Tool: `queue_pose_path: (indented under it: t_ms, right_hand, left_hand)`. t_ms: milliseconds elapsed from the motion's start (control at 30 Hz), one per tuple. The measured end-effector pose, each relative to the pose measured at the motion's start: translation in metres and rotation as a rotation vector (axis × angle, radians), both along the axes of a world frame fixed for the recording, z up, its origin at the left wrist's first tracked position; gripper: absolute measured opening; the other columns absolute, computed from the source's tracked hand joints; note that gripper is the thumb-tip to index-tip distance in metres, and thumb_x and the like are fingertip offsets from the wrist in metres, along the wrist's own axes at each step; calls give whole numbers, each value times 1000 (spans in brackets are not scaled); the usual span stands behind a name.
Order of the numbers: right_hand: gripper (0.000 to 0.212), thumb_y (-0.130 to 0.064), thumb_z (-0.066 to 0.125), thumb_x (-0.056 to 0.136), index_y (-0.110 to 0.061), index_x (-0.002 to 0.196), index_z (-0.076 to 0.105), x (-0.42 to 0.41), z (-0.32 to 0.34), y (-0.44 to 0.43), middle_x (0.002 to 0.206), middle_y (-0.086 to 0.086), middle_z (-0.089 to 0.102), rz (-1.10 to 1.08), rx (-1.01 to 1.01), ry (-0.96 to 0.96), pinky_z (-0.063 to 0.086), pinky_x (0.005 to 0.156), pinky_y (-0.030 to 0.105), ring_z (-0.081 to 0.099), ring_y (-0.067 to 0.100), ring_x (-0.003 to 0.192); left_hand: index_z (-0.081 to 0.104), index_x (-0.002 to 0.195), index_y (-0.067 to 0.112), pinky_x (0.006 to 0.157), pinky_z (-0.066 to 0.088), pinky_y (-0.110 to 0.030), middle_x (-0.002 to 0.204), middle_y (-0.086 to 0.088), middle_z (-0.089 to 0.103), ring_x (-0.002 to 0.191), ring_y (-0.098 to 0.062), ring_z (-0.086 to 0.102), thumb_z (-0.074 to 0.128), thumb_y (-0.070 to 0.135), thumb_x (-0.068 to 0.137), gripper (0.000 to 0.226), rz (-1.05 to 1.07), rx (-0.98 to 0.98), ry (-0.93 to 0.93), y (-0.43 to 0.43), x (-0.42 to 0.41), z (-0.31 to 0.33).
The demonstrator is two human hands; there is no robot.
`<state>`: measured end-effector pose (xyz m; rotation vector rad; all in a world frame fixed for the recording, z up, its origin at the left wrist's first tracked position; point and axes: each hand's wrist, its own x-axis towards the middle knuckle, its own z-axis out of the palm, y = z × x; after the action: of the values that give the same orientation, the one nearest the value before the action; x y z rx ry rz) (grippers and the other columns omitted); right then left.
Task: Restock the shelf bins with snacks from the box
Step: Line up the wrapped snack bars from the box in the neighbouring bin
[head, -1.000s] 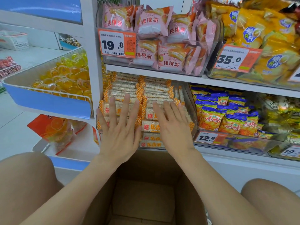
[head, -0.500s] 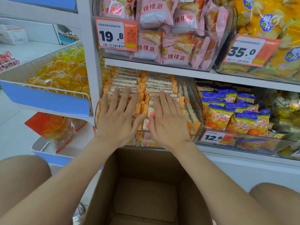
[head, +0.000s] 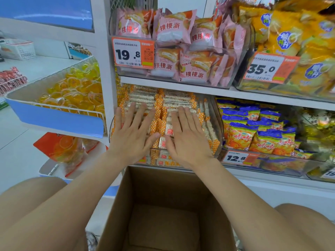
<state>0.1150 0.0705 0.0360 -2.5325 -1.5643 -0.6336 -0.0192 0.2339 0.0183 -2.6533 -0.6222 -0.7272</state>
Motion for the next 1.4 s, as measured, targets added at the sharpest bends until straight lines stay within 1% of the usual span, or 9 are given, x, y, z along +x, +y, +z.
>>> queue_pose_path:
  t_ms: [267,400,500,600,767,867,1100,1267,1400]
  right_hand:
    - [79,-48,26,104,2,164,16,-8,11,-15,172,24,12,-52,148,-11,12,129,54,6,35,161]
    - [74,-39,22,100,1,162,23,-5,17,-38,168,22,28,-211,252,108,24,127,50,25,35,157]
    - [64,-32,34,99,-4,157,36,3,19,-64,154,17,50,-306,126,144,35,122,48,45,35,144]
    - [71,-30,54,101,-2,162,29,-3,10,-79,162,21,40,-261,-103,71,22,127,57,23,46,156]
    - [78,-40,48,99,2,161,27,1,-8,-85,167,25,28,-234,-194,-12,10,128,61,-5,48,159]
    - [80,-37,52,97,-1,163,22,7,-10,-92,169,20,23,-157,-93,99,15,129,57,-6,41,160]
    - [63,-9,72,86,-13,143,44,-12,-9,-99,136,11,41,-222,485,391,48,97,33,50,28,121]
    - [78,-21,76,92,-17,152,28,-17,-20,-95,141,13,49,-282,504,528,55,80,33,66,31,111]
    - [80,-25,78,93,-16,154,25,-27,-26,-89,145,12,53,-331,608,602,54,84,33,67,31,116]
  left_hand:
    - [27,165,13,126,13,-63,173,-11,19,161,-31,10,33,57,106,73,-14,-29,-195,-33,-7,8]
    - [14,168,18,126,14,-61,175,-9,5,162,-30,3,33,46,110,68,-257,57,-66,-57,7,6]
    - [4,168,25,124,14,-65,176,-7,-2,162,-32,-1,27,50,111,66,-283,93,30,-64,19,-2]
    - [1,168,27,124,12,-66,176,-7,-3,162,-33,-2,25,53,111,67,-228,68,29,-67,24,-9]
    - [3,168,26,124,10,-67,176,-6,0,162,-33,-2,27,53,112,67,-207,54,21,-68,26,-11]
    - [6,168,27,124,10,-68,176,-7,2,162,-35,-1,29,52,111,66,-200,43,8,-73,23,-9]
    - [15,168,24,124,14,-66,175,-11,7,161,-35,6,46,54,106,76,-140,4,-135,-76,-3,2]
    - [16,164,14,118,19,-64,167,-24,14,152,-49,16,77,58,80,113,189,-446,-408,-63,-33,-4]
    - [14,159,-3,119,25,-52,159,-27,24,148,-40,21,90,58,69,133,336,-905,-493,-50,-48,-1]
